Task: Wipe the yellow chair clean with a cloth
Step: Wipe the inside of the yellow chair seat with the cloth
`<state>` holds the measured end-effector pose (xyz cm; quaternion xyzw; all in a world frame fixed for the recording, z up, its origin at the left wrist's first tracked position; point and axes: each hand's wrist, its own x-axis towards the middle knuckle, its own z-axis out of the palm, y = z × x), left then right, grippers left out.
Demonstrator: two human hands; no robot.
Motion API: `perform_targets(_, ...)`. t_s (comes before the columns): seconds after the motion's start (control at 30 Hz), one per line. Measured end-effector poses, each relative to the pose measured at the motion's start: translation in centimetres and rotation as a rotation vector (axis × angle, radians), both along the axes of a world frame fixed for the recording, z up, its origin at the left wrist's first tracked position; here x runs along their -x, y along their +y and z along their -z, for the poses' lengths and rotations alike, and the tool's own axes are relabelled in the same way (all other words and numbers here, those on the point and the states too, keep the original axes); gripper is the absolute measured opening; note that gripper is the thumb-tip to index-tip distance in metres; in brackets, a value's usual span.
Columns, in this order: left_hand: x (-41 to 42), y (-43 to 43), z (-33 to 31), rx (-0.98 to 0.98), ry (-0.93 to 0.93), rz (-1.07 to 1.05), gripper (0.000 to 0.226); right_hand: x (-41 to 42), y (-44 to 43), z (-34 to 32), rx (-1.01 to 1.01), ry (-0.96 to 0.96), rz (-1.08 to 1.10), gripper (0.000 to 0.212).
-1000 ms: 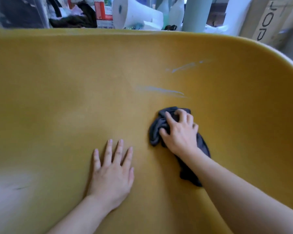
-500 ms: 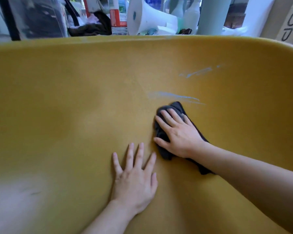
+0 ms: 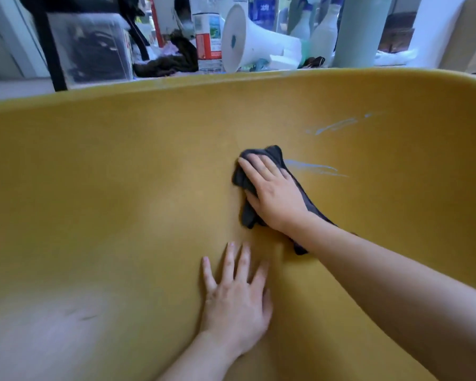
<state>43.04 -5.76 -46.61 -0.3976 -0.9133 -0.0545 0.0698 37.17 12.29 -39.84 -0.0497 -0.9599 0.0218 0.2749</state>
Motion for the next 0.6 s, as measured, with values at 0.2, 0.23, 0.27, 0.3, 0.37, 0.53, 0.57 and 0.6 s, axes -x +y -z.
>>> perform_targets(0.2,6.5,-1.5,-6.0,0.010,0.177,-0.098,0.054,-8.9,-0.7,5.4,0.024,-0.113,-0.006,0.058)
perform_targets(0.23,8.2,-2.2,-7.1,0.058,0.229,-0.111,0.060,-10.4,-0.5,6.0,-0.007,-0.146,-0.018,0.055)
perform_targets(0.27,9.3,-2.7,-7.3,0.123,0.279,-0.082,0.065,-11.0,-0.4,6.1,-0.033,-0.161,-0.018,0.053)
perform_targets(0.3,9.6,-3.1,-6.7,0.172,0.303,-0.035,0.067,-10.7,-0.5,5.7,-0.042,-0.168,-0.010,0.053)
perform_targets(0.37,8.7,-3.6,-4.9,0.190,0.281,0.034,0.066,-7.5,-0.8,4.2,-0.020,-0.112,0.009,0.056)
perform_targets(0.53,8.7,-3.5,-6.4,0.191,0.321,0.080,0.053,2.2,-3.5,-0.6,0.320,0.115,0.215,0.064)
perform_targets(0.57,9.6,-3.3,-7.5,0.184,0.364,0.071,0.049,1.8,-4.2,0.3,0.347,0.111,0.227,0.065)
perform_targets(0.6,10.7,-2.9,-8.9,0.156,0.386,0.028,0.049,0.7,-5.1,1.7,0.338,0.073,0.208,0.065)
